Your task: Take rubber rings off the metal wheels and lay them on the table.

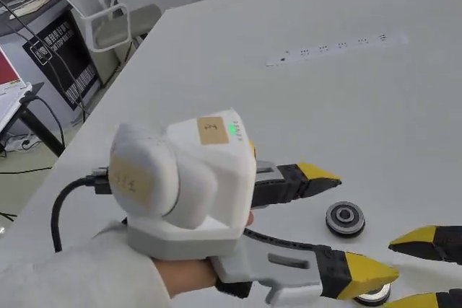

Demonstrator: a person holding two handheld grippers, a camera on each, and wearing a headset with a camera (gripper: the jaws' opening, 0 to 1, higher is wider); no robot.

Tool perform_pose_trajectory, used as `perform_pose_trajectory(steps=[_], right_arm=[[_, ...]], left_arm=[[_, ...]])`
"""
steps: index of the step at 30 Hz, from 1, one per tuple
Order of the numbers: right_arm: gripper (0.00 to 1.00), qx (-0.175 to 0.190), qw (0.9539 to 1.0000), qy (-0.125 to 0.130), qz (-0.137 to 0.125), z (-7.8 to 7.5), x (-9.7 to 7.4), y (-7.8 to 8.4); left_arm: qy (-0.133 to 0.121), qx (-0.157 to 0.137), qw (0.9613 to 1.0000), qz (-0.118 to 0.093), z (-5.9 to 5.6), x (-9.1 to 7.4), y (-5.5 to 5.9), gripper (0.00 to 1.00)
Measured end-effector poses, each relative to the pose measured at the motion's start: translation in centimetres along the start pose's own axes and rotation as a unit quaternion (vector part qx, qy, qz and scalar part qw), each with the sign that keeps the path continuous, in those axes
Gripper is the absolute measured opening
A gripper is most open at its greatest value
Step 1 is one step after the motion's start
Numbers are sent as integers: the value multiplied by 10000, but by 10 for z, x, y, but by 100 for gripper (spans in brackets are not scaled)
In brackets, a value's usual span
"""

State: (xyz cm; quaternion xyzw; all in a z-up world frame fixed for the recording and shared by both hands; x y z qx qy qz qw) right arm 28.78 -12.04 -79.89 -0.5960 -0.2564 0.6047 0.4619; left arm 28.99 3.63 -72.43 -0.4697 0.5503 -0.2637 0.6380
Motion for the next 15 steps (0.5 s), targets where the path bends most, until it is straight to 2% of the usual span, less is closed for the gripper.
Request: perform_pose_trajectory(steps=[2,4,7,8,11,15], right_arm=[[33,5,10000,-13,-5,0,1,1],[32,11,10000,-30,-1,-1,3,3],[28,20,10000,-49,30,-2,5,5],[27,42,9999,-77,49,-2,6,7],[25,70,9999,-118,4,-1,7,7],[25,41,9999,-106,54,-2,9,9]], left_arm=[[64,4,10000,-37,0,4,5,45],[65,3,10000,-10,1,8,11,44],[162,-177,9996,136,0,13,20,43],[183,-189,9992,308,-1,16,27,43],[223,-71,9990,371,-4,22,36,40],[240,-99,9984,500,-4,29,46,36]])
Point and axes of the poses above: the centre of the closed fingertips' face, and the gripper's own axes: x roughly forward along the fingers, z roughly to its left, y roughly out of its underside, the point moved 9 cm from there along -x, roughly backward along the fingers, and after that the axes turned 2 degrees about y, right-handed, at the moved point
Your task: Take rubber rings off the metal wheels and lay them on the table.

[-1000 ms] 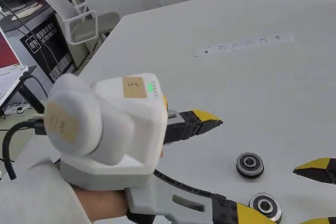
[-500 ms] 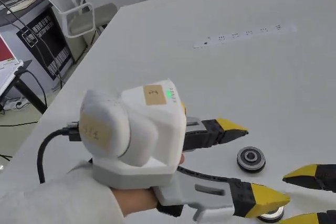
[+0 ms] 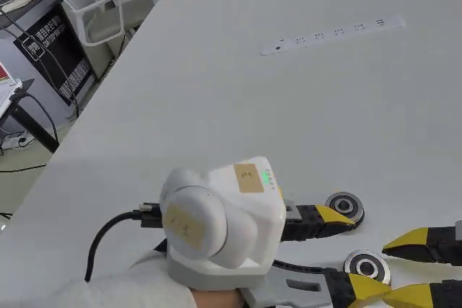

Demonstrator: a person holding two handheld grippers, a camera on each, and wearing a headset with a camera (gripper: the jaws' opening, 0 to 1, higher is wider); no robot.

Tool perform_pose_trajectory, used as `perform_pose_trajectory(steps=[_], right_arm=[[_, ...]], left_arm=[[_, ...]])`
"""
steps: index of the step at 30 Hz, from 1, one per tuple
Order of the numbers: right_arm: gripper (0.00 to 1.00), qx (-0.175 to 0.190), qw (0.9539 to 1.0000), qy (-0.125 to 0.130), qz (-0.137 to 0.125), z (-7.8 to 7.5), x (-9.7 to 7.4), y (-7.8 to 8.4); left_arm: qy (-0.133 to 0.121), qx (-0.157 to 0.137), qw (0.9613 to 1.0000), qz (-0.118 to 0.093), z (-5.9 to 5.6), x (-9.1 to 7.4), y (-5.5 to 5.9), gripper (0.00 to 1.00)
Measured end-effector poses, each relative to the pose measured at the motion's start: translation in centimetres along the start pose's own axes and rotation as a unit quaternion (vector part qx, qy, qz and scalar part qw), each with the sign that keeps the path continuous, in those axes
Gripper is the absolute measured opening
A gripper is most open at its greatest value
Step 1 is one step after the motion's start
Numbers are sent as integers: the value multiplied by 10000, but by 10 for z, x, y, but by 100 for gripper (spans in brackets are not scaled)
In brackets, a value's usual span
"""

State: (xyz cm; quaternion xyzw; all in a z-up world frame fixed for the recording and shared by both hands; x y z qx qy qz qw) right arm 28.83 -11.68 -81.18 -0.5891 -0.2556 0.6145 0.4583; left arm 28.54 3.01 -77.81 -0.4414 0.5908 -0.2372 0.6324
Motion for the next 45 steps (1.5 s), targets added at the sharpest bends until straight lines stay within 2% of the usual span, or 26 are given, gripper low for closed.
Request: perform_pose_trajectory(steps=[3,9,13,18,24,25,26,27,31,35,45], right_arm=[[24,0,10000,-26,19,0,1,1],[24,12,10000,7,-3,1,3,1],[24,-23,10000,27,56,0,3,3],[22,-70,9999,62,47,-1,2,4],[23,-96,9999,84,24,-1,4,4],[23,-121,9999,99,30,-1,5,4],[23,-164,9998,89,43,-1,5,4],[22,-186,9998,78,58,-1,6,5],[19,-330,9993,112,101,0,5,5],[17,-251,9996,116,96,-1,3,6],[13,-617,9978,169,175,0,2,4]], left_arm=[[51,-33,10000,41,-1,3,3,31],[-45,-11,9999,154,-1,6,14,20],[-17,-146,9996,220,-1,8,16,20],[-137,89,9997,193,1,9,16,15],[-139,207,9996,128,-1,10,16,14],[-90,143,9996,237,-2,9,18,14],[-124,175,9997,124,-3,7,15,14],[-121,190,9997,110,-4,7,15,14],[-120,190,9997,111,-6,5,13,14],[-142,209,9996,100,-6,5,13,13],[-158,215,9996,102,-4,8,14,13]])
Point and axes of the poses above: the centre of the closed fingertips' face, and the gripper's own axes: x roughly forward along the fingers, z roughly to its left, y roughly out of its underside, the point moved 9 cm from there along -x, roughly backward along the fingers, and after that the axes turned 2 degrees about y, right-handed, at the moved point
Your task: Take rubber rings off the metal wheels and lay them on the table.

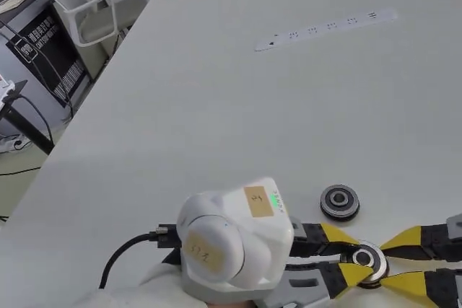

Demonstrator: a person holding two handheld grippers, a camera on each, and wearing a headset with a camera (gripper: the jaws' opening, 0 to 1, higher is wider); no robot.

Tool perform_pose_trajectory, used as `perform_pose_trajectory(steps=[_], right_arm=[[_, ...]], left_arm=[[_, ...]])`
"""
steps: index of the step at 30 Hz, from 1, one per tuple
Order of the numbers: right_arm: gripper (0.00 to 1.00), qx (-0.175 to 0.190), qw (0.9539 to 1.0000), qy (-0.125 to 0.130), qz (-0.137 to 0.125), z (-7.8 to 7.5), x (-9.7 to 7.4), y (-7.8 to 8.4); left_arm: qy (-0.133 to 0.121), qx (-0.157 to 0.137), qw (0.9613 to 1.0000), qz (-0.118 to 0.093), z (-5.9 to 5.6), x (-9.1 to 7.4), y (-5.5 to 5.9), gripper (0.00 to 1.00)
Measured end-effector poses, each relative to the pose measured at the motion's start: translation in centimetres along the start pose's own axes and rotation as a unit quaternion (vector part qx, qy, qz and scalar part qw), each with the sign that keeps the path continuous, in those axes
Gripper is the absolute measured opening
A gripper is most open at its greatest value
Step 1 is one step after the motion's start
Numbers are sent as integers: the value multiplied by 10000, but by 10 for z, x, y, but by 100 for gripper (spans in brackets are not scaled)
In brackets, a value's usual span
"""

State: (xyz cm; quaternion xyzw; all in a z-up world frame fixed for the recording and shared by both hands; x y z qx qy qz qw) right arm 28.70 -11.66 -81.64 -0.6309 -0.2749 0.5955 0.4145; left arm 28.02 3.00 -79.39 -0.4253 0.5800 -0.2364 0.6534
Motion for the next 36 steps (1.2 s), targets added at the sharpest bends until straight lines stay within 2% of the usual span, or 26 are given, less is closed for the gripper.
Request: perform_pose_trajectory(steps=[5,7,12,14,15,18,20,21,23,25,26,27,28,29,30,33,34,35,36], right_arm=[[11,-95,9999,38,68,1,-1,-1],[5,-76,9998,82,149,0,-2,0],[4,-43,9999,77,124,0,-2,0],[0,9,9997,197,164,-1,-2,0],[0,20,9997,172,156,-1,-2,0],[0,-235,9992,273,200,0,0,-1],[0,-152,9992,312,215,0,0,-2],[0,161,9989,382,216,-1,0,-1],[0,445,9980,390,202,-2,0,0],[0,212,9989,402,127,-4,0,2],[0,255,9984,486,105,-3,0,2],[0,261,9986,453,127,-2,0,2],[0,431,9978,478,149,-2,0,1],[0,779,9954,508,232,-3,0,1],[0,1318,9895,520,292,-4,0,0],[0,1586,9857,520,215,-6,0,1],[0,1742,9831,531,164,-7,-1,2],[0,1931,9796,550,122,-6,-1,3],[0,2343,9704,575,74,-6,-2,3]], left_arm=[[-2,4,10000,-3,1,1,1,13],[-4,1,10000,-4,1,1,1,13],[-13,16,10000,0,2,2,2,13],[-14,22,10000,0,2,2,2,13],[-17,25,10000,1,2,2,2,13],[-11,38,10000,-9,3,3,3,13],[-1,39,10000,-15,3,3,3,13],[-2,51,10000,-10,3,3,3,13],[-2,57,10000,-8,3,3,3,13],[-8,71,10000,-4,3,3,4,13],[-18,73,10000,-5,3,3,4,13],[-8,73,10000,-9,4,3,4,13],[-6,76,10000,-10,4,3,4,13],[-9,81,10000,-11,4,3,4,13],[-9,85,10000,-10,4,3,4,13],[-17,96,10000,-6,4,3,4,13],[-18,94,10000,-7,4,3,4,13],[-18,82,10000,-13,4,3,4,13],[-19,77,10000,-17,4,3,4,13]])
Point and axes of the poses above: the centre of the closed fingertips' face, and the gripper's own axes: x roughly forward along the fingers, z roughly to its left, y roughly out of its underside, the point moved 9 cm from there along -x, roughly backward along the fingers, and after that the axes turned 2 degrees about y, right-handed, at the moved point
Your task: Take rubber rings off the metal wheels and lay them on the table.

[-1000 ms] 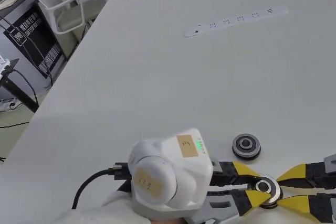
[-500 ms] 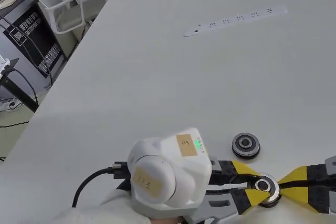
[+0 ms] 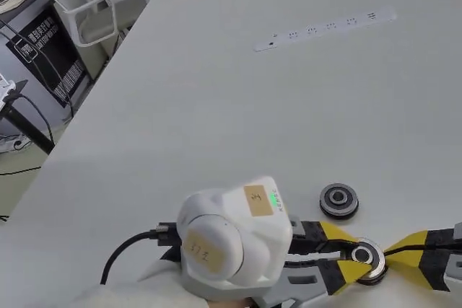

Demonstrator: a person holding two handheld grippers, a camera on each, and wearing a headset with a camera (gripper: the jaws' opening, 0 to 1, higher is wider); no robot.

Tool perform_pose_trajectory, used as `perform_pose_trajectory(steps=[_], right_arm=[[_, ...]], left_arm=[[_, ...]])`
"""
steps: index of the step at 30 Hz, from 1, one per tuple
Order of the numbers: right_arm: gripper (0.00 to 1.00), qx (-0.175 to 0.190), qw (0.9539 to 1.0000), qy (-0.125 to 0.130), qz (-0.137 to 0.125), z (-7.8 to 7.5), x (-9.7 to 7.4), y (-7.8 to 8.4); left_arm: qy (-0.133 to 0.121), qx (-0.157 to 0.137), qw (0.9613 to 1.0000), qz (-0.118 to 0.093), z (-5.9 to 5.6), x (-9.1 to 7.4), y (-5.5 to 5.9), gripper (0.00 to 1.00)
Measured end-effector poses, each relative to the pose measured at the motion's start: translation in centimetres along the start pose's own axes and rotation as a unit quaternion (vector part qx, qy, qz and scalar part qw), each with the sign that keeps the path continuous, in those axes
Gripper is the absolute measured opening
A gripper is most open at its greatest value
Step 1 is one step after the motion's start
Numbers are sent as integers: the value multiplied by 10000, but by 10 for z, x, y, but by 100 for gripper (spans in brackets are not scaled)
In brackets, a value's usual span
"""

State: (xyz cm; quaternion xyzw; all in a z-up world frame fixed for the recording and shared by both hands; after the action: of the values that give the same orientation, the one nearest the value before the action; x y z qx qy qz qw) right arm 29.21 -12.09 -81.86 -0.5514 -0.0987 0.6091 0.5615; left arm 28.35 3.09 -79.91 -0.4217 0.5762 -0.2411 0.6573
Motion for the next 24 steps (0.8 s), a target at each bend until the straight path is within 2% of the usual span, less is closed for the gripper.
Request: perform_pose_trajectory(steps=[2,5,7,9,11,12,13,19,20,21,22,23,24], right_arm=[[0,515,9986,-32,-83,-1,-1,1],[0,1197,9922,-190,-303,-3,-2,6],[0,1599,9859,-307,-386,-4,-4,7],[0,1801,9815,-412,-496,-4,-5,7],[0,1906,9790,-411,-592,-6,-7,7],[0,2073,9751,-507,-602,-5,-7,7],[0,2064,9751,-550,-598,-5,-7,8],[0,2336,9682,-597,-664,-5,-6,10],[0,2341,9681,-592,-660,-5,-6,10],[0,2274,9700,-545,-662,-4,-6,11],[0,2091,9748,-436,-643,-4,-5,11],[0,1660,9842,-276,-553,-3,-5,10],[0,1313,9899,-168,-503,-1,-4,9]], left_arm=[[4,4,10000,-1,0,0,0,13],[0,9,10000,0,0,0,0,13],[1,10,10000,0,0,0,0,13],[1,11,10000,-2,0,0,0,13],[3,10,10000,-4,0,0,0,13],[2,8,10000,-6,0,0,0,13],[2,9,10000,-7,0,0,1,13],[-2,8,10000,-7,0,-1,0,13],[-5,7,10000,-8,0,0,0,13],[-8,6,10000,-10,-1,0,0,13],[-12,7,10000,-9,-1,0,0,13],[-15,4,10000,-11,-1,0,0,13],[-16,0,10000,-12,-1,0,0,13]])
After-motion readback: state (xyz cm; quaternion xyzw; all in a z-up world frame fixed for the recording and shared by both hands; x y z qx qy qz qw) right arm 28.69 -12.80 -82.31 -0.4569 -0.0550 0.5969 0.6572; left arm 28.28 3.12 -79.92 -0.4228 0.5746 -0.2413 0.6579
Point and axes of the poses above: the centre of the closed fingertips' face, and the gripper's own axes: x roughly forward along the fingers, z roughly to its left, y roughly out of its underside, the point moved 9 cm from there along -x, roughly backward along the fingers, and after that the axes turned 2 degrees about y, right-handed, at the moved point
